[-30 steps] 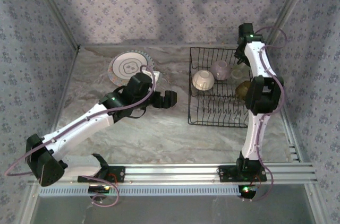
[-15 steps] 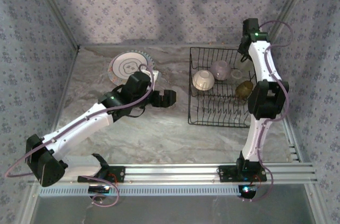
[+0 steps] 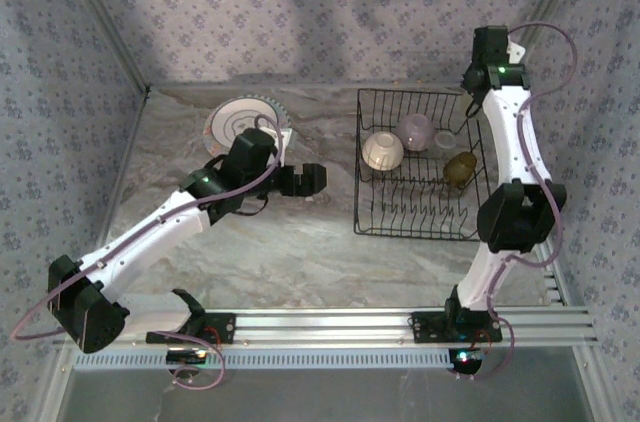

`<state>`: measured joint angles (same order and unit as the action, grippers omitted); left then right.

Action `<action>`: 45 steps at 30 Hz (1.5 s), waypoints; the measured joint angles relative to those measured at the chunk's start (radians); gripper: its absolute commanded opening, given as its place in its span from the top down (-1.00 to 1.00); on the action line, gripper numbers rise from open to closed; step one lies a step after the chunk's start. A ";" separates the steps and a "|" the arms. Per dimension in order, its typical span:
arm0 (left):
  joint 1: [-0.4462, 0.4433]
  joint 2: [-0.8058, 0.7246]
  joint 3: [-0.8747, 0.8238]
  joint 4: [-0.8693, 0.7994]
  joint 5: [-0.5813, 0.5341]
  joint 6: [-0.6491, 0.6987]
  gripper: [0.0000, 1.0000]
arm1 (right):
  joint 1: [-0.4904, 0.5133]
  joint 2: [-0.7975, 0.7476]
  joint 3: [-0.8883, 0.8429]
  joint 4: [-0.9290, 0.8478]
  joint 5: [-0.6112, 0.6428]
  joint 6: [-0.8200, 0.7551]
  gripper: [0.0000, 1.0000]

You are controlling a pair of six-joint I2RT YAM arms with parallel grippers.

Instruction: Unload the mixed dishes from the dish rack

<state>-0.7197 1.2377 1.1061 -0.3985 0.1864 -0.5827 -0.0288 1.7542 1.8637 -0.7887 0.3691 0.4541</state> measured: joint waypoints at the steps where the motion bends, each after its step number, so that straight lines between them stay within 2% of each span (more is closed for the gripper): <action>1: 0.005 0.000 0.000 0.000 0.006 0.001 -0.99 | 0.002 -0.021 -0.024 0.009 -0.012 -0.004 0.25; 13: 0.079 0.001 0.000 0.033 0.124 0.016 -0.99 | 0.032 -0.284 -0.248 0.086 -0.263 -0.013 0.27; 22: 0.127 0.020 0.000 0.122 0.260 0.011 -0.99 | 0.048 -0.439 -0.375 0.147 -0.551 0.045 0.25; 27: 0.157 0.034 -0.010 0.247 0.372 -0.035 -0.99 | 0.065 -0.494 -0.489 0.259 -0.758 0.136 0.25; 33: 0.168 0.055 -0.016 0.390 0.481 -0.090 -0.99 | 0.076 -0.515 -0.590 0.414 -0.934 0.248 0.24; 40: 0.204 0.072 -0.030 0.578 0.571 -0.171 -0.99 | 0.097 -0.521 -0.655 0.586 -1.072 0.362 0.25; 45: 0.234 0.125 -0.049 0.768 0.627 -0.277 -0.97 | 0.128 -0.525 -0.676 0.672 -1.135 0.414 0.25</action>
<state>-0.4854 1.3624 1.0569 0.3698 0.8131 -0.8600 0.0990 1.2293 1.1873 -0.1165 -0.7658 0.8680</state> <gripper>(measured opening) 0.991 0.523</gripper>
